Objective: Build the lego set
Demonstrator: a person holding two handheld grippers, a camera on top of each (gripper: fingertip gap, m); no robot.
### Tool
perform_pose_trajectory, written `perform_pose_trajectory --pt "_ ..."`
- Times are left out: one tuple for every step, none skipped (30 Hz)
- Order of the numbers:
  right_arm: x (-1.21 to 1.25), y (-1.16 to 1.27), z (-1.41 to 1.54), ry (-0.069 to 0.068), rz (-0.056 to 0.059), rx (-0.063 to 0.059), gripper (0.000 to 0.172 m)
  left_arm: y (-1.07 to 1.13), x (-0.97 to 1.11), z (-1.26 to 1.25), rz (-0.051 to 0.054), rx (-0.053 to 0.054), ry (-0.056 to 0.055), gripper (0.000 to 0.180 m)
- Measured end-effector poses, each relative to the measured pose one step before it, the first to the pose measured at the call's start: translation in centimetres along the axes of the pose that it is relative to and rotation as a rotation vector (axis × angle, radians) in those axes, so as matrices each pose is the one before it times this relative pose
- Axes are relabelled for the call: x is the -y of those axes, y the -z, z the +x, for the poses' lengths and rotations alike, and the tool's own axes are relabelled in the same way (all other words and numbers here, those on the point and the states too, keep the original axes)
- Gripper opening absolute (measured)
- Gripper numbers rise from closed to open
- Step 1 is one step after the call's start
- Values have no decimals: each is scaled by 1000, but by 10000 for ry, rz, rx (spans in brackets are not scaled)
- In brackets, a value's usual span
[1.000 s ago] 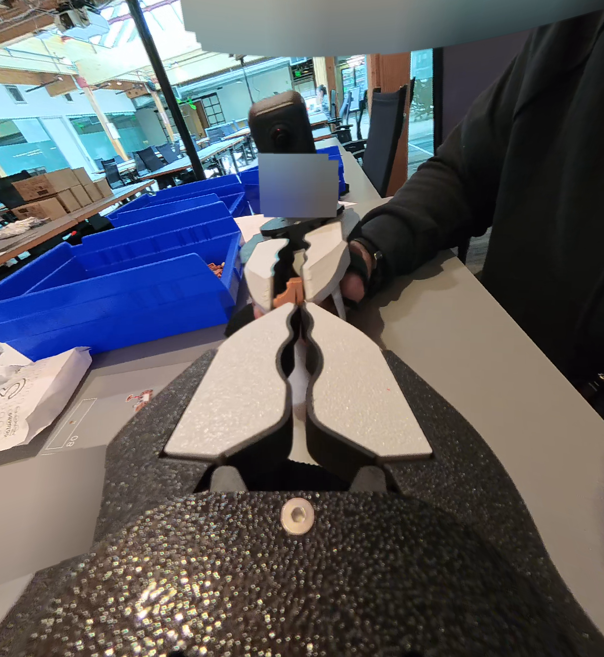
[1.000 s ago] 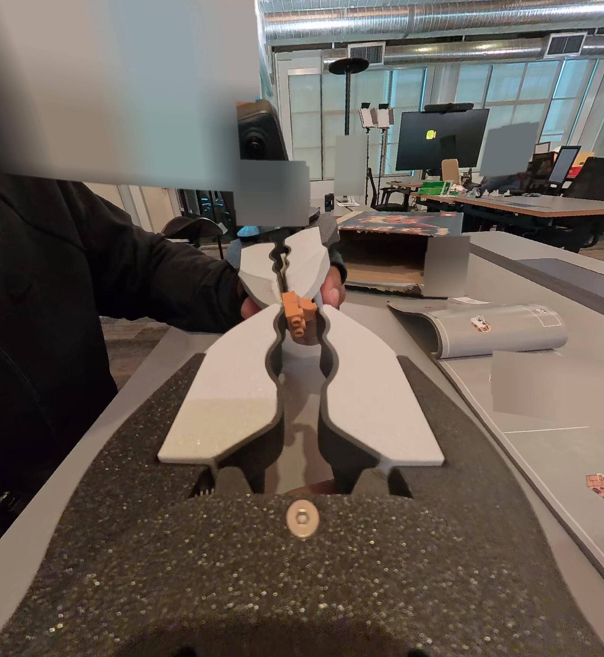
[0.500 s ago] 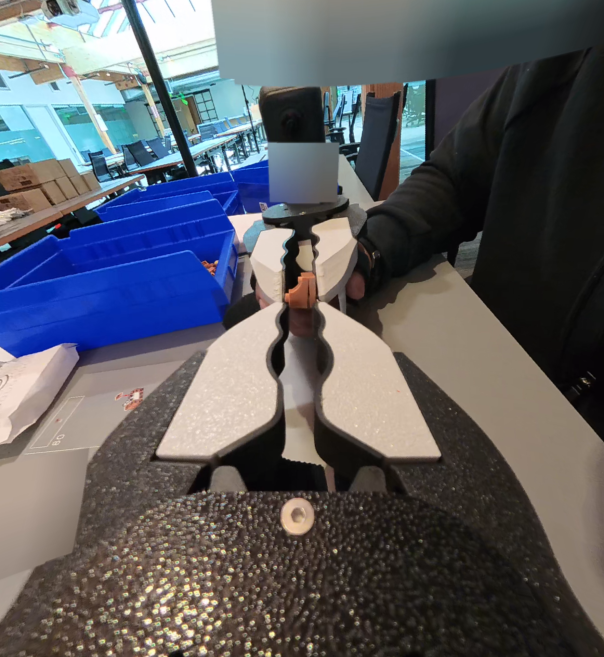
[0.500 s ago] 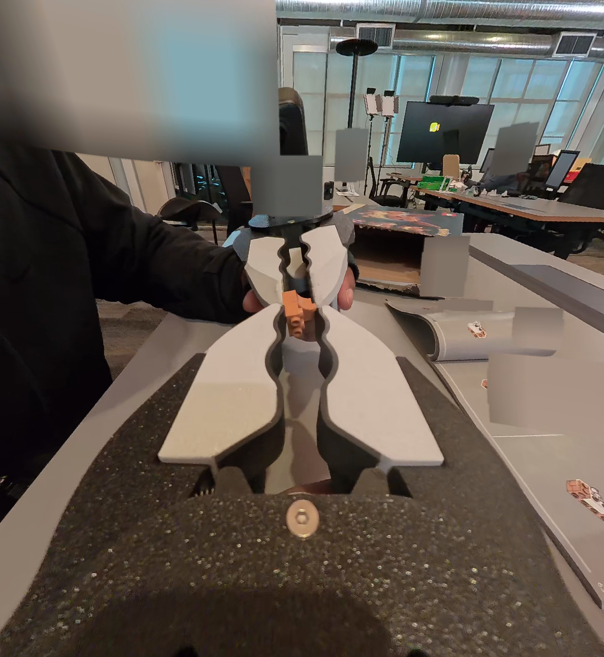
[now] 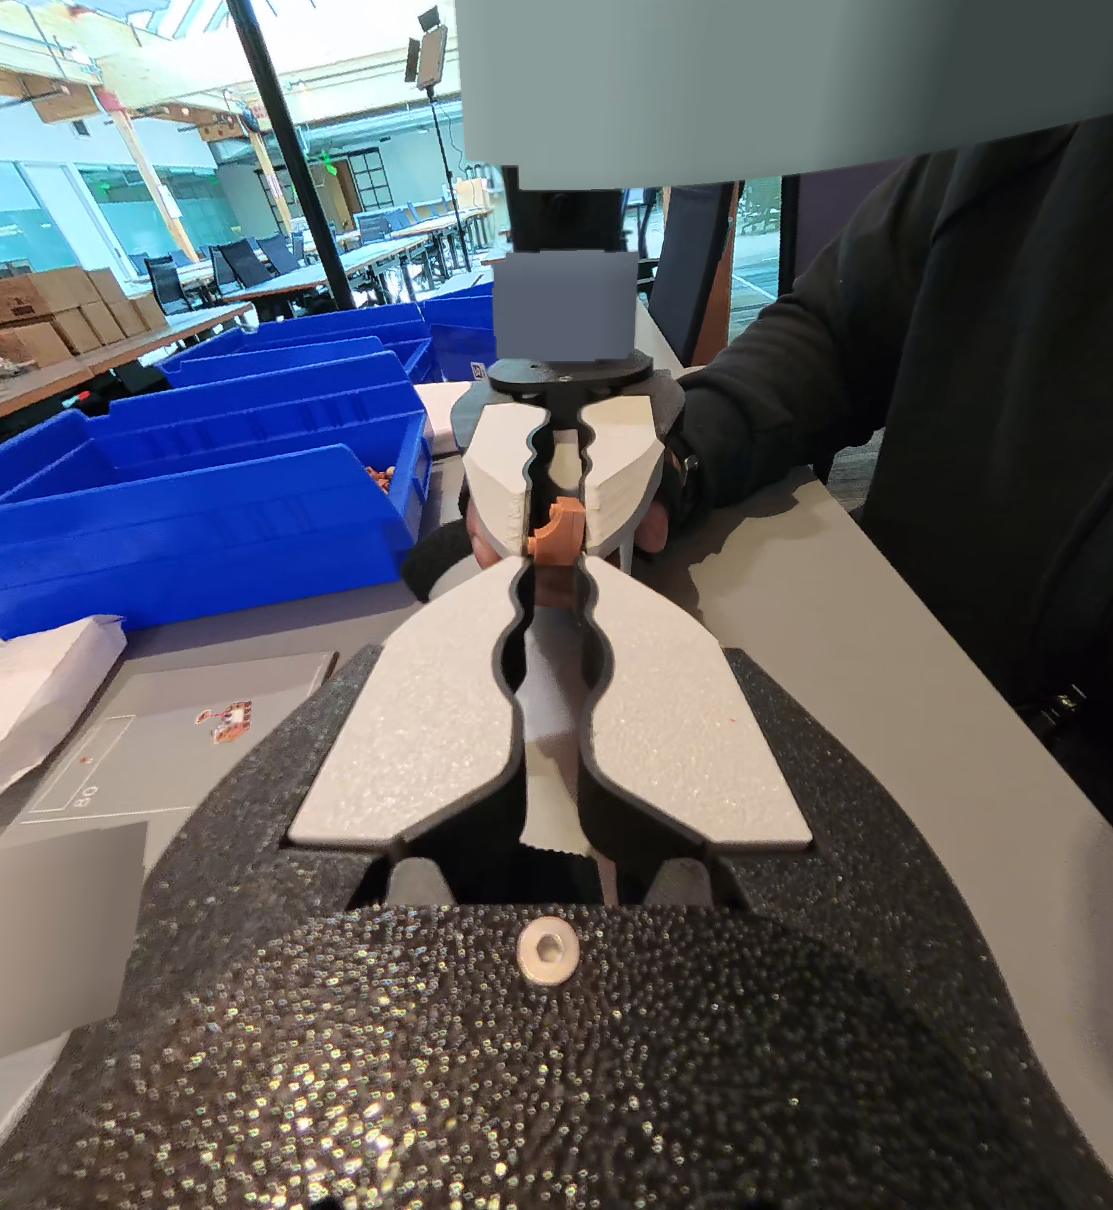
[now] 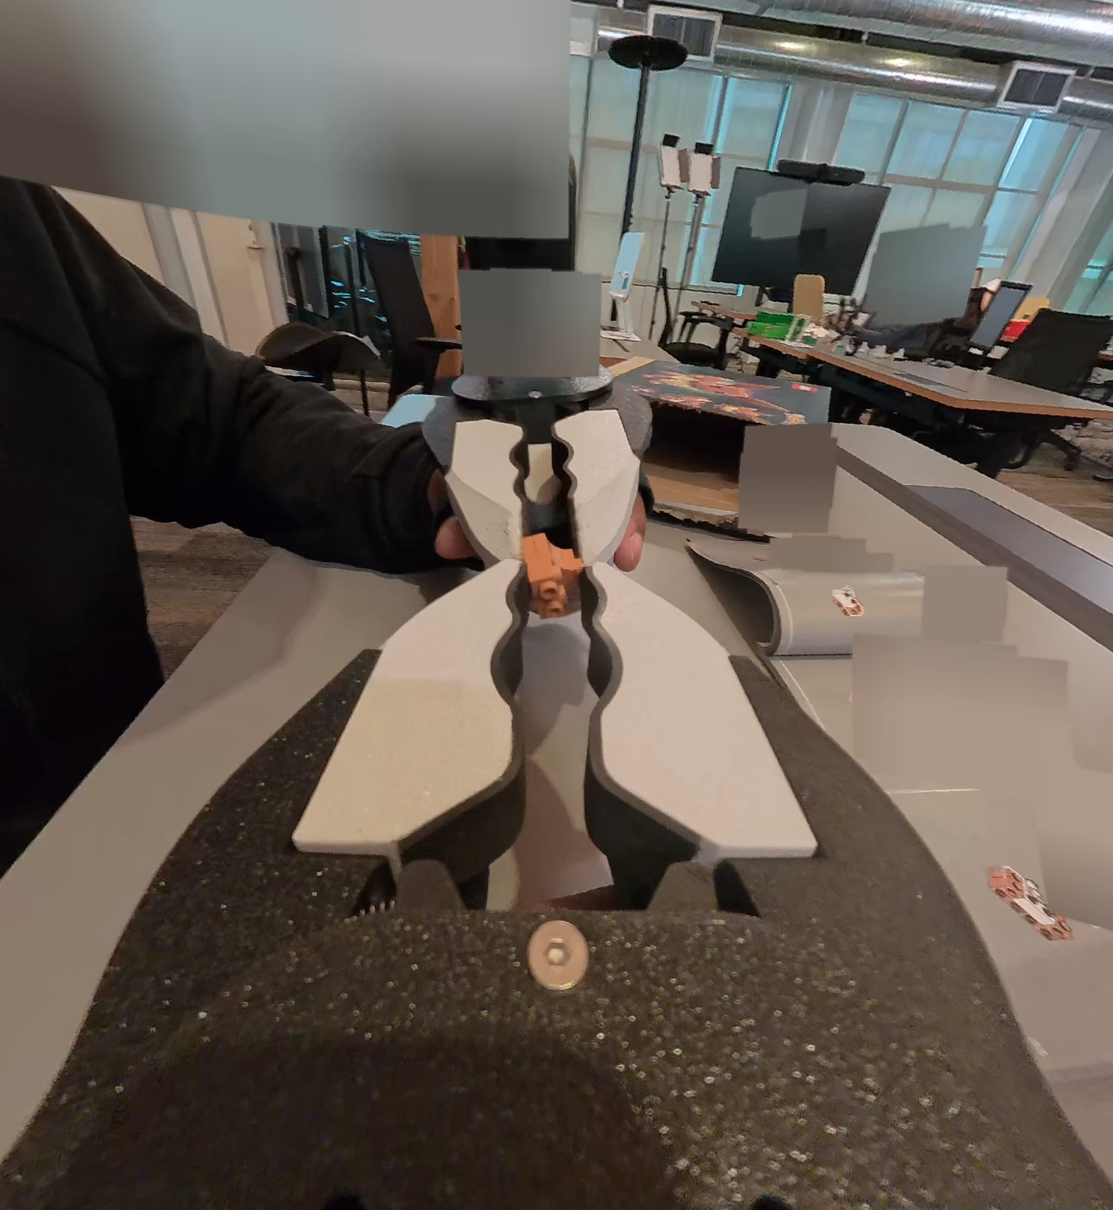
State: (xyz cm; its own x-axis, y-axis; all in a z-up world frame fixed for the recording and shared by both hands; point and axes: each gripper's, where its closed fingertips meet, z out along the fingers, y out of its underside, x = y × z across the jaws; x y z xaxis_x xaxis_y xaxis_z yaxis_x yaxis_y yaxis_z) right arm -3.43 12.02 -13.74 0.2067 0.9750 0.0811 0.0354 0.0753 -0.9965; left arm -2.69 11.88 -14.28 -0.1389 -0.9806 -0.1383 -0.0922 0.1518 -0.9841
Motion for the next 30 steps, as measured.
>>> perform_pose_trajectory --pt "-152 20 320 57 -65 -225 15 47 -127 -215 -61 11 206 16" --pt "-239 28 150 185 -136 -126 15 103 -70 -253 -8 -23 345 20" --pt "-306 8 148 336 -211 -175 15 140 3 -256 71 -56 447 22" --pt "-332 -24 313 366 -238 -319 15 121 49 -206 112 -128 573 24" --pt "-313 -76 178 318 -231 -219 15 44 -26 -177 60 -190 712 25" --pt "-262 -96 -30 240 -193 -73 15 -8 -149 -275 -16 -134 775 25" --pt "-197 -120 -32 154 -130 -79 15 -53 -225 -263 -58 -131 765 25" --pt "-226 -135 -52 99 -121 -48 15 -77 -285 -63 -85 -252 701 25" --pt "-258 -138 -78 75 -141 -7 15 -132 -316 67 -111 -300 618 25" --pt "-292 -137 -66 95 -149 -11 15 -164 -416 -34 -167 -184 547 25" --pt "-260 -104 -74 132 -127 -5 15 -178 -445 -25 -198 -155 448 24" --pt "-232 -61 -60 144 -101 -10 15 -97 -216 -35 -57 -137 393 24" --pt "-186 -60 29 108 -101 -48 15 -19 -110 -132 -1 -71 352 24" --pt "-146 -43 33 82 -94 -45 15 -6 -118 -71 -26 -78 291 23" --pt "-83 -47 -15 115 -58 -33 15 -6 -84 -9 -30 -93 261 22" --pt "-58 -31 -4 133 -46 -56 15 -4 -67 25 -25 -68 171 22" --pt "-66 -46 -22 123 -61 -56 15 -7 -72 8 -26 -34 128 22" --pt "-126 -67 -20 112 -95 -49 15 -19 -77 31 -38 -42 134 22" --pt "-120 -69 1 126 -98 -67 15 -49 -90 -27 -31 -8 137 23" --pt "-122 -51 4 122 -96 -67 15 -36 -49 -55 -4 13 129 23" --pt "-93 -42 -20 107 -73 -40 15 -12 -29 -65 -6 7 145 23" --pt "-58 -31 1 92 -50 -46 15 6 -3 -18 21 -28 137 24" --pt "-72 -27 28 82 -64 -56 15 0 40 -51 52 -6 159 24" --pt "-91 -30 22 99 -72 -58 15 -3 33 -65 49 -4 192 24" --pt "-103 -40 66 123 -83 -87 15 -23 37 -3 56 -51 179 25" --pt "-119 -43 47 131 -95 -93 15 -19 37 -16 60 -36 176 27" --pt "-112 -43 64 134 -96 -95 15 -12 52 -2 66 -46 165 29" --pt "-85 -43 17 116 -71 -65 15 -6 21 -36 38 -16 137 30" --pt "-77 -53 -27 83 -61 -24 15 -7 -7 -97 1 45 68 30" --pt "-118 -57 -16 76 -76 -32 15 -19 -44 -137 -20 98 15 30"
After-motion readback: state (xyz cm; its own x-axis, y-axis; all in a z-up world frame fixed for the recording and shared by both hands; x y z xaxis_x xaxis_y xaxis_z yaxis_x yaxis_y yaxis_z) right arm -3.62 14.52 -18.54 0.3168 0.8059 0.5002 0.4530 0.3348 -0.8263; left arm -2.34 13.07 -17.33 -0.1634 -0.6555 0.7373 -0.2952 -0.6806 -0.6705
